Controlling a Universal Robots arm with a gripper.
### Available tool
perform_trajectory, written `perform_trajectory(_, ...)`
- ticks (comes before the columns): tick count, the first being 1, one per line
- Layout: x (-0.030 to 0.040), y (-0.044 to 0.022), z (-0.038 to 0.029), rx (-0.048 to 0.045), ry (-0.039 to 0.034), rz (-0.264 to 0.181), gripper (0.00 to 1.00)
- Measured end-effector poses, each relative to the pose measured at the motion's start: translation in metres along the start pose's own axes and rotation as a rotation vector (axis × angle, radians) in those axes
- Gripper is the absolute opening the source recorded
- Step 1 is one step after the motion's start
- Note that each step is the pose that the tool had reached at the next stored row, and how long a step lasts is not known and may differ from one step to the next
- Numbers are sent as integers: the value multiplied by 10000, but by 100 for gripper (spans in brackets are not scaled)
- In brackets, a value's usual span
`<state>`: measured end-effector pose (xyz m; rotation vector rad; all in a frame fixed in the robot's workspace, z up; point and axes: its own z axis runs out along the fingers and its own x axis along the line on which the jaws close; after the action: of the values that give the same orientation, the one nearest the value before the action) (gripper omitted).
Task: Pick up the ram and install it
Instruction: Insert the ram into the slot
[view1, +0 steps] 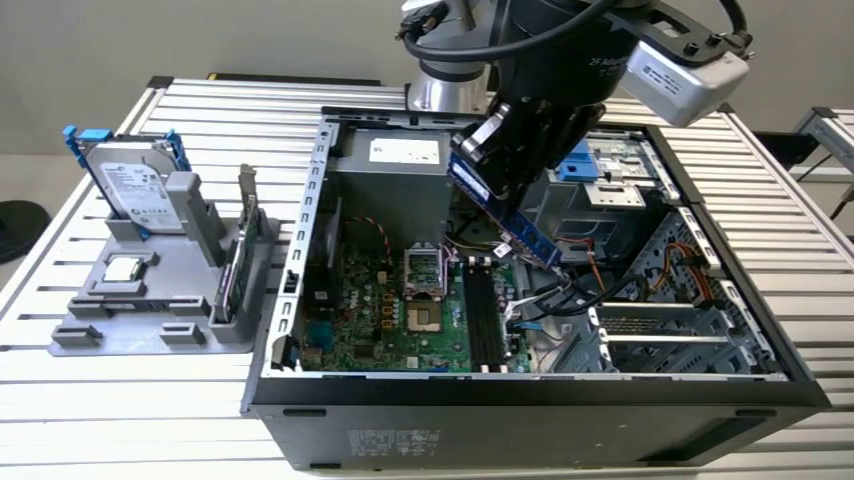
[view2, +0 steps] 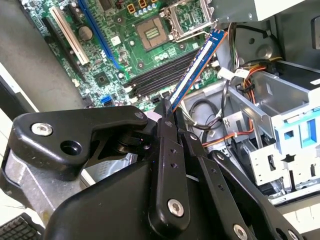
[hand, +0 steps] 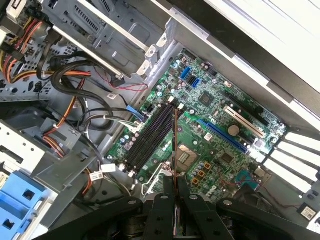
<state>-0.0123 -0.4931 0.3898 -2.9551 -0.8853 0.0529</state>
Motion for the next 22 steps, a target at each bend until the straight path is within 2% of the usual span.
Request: perform_trajectory(22, 0, 0, 0, 13, 49, 778, 0)
